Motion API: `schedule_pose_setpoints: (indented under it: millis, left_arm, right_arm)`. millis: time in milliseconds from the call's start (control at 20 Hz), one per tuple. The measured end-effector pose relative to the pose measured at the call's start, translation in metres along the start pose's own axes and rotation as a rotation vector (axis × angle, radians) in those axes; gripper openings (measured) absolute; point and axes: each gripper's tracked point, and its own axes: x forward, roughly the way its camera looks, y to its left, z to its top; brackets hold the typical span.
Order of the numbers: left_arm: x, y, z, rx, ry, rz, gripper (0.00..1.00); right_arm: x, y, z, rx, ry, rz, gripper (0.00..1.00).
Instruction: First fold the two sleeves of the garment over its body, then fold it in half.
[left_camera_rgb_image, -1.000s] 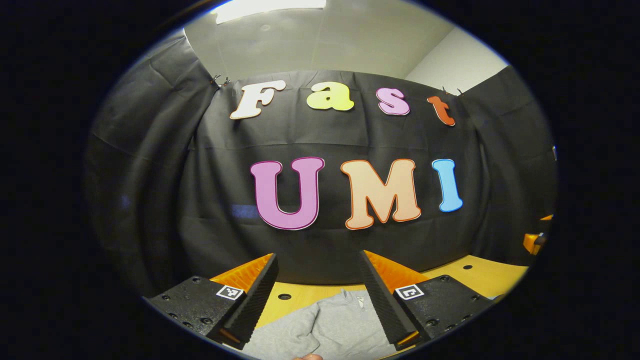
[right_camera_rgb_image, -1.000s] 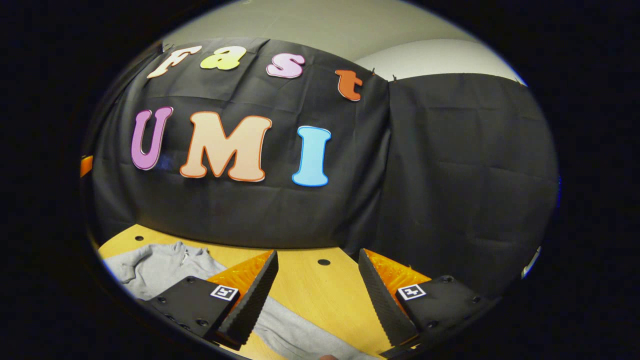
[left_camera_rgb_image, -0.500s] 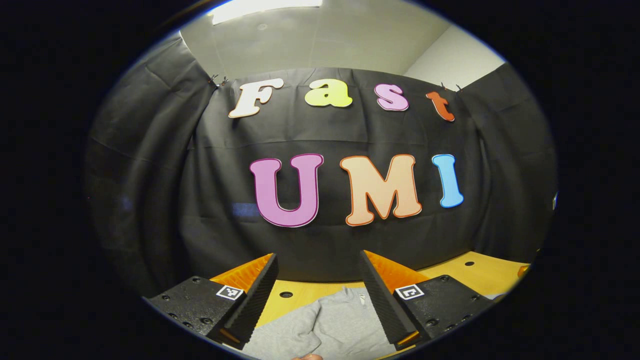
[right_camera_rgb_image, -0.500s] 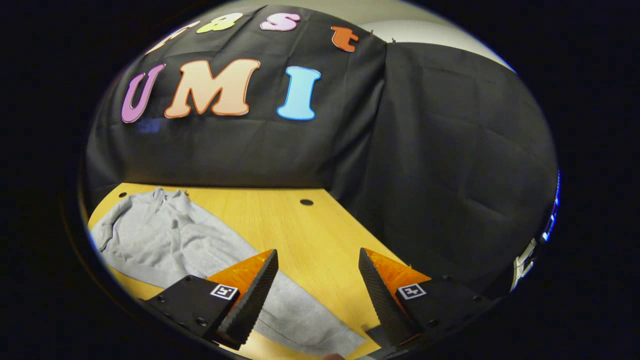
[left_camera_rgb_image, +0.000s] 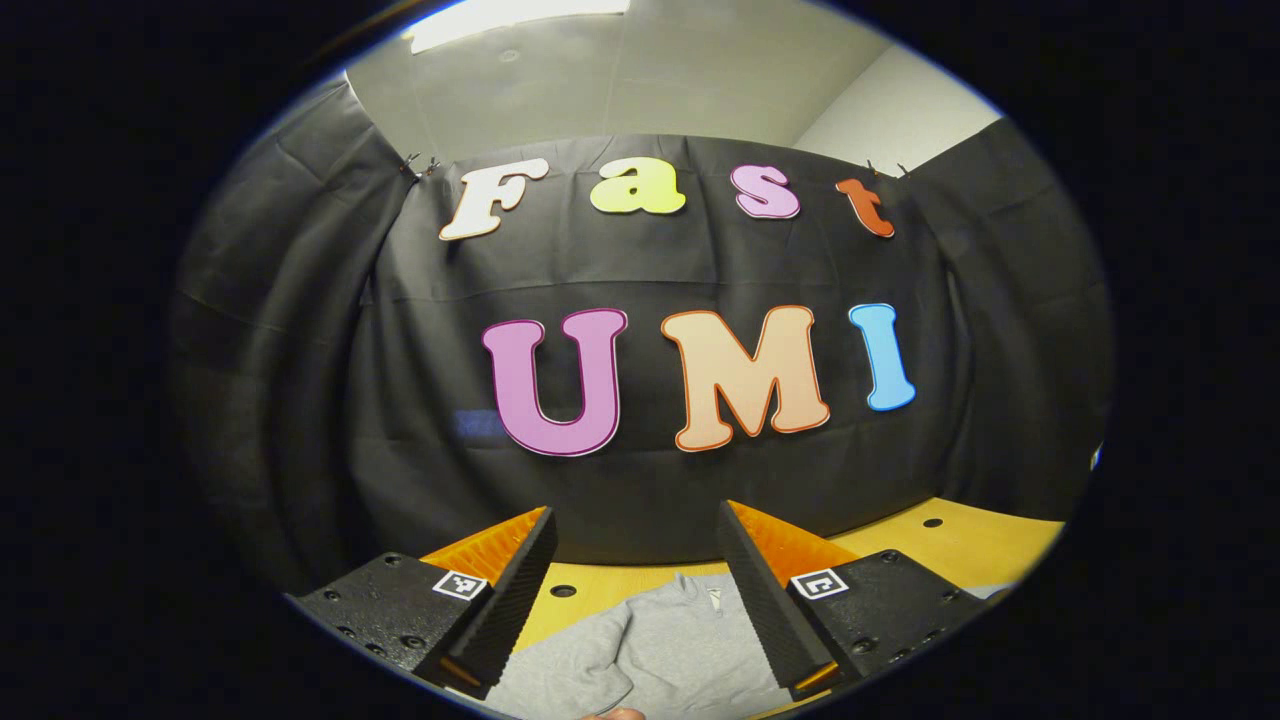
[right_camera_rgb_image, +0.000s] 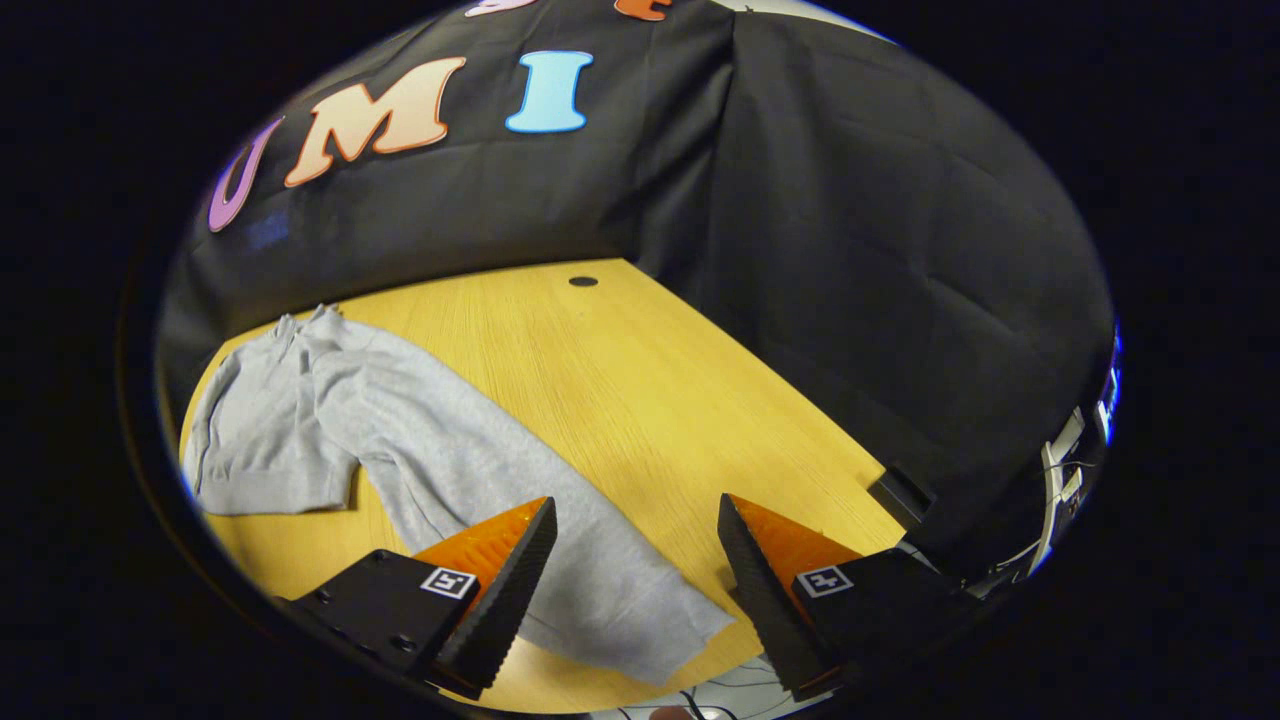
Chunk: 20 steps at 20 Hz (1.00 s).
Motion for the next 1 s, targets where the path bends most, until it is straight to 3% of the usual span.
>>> schedule_pose_setpoints:
  millis: [300,500,600,750,850,950,1000]
  left_arm:
    - [0.007,-0.021,-0.003,0.001,0.013,-0.017,0.94]
    - [0.013,-0.044,-0.005,0.000,0.024,-0.025,0.94]
    - [0.016,-0.059,-0.006,0.001,0.032,-0.029,0.94]
    - [0.019,-0.079,-0.006,0.004,0.035,-0.026,0.94]
    - [0.019,-0.090,-0.004,-0.004,0.029,-0.018,0.96]
    - [0.018,-0.095,-0.004,-0.007,0.031,-0.004,0.99]
    - [0.017,-0.095,-0.003,-0.011,0.026,0.003,0.95]
  right_arm:
    - [0.012,-0.005,-0.049,0.077,0.148,0.033,1.00]
    - [0.016,0.001,-0.060,0.092,0.200,0.102,1.00]
    - [0.020,0.001,-0.061,0.061,0.208,0.140,0.92]
    - [0.021,0.012,-0.059,0.019,0.218,0.201,0.60]
    - [0.021,0.016,-0.059,0.003,0.213,0.236,0.45]
    - [0.021,0.017,-0.058,0.003,0.213,0.255,0.32]
    - [0.021,0.017,-0.057,0.020,0.218,0.249,0.34]
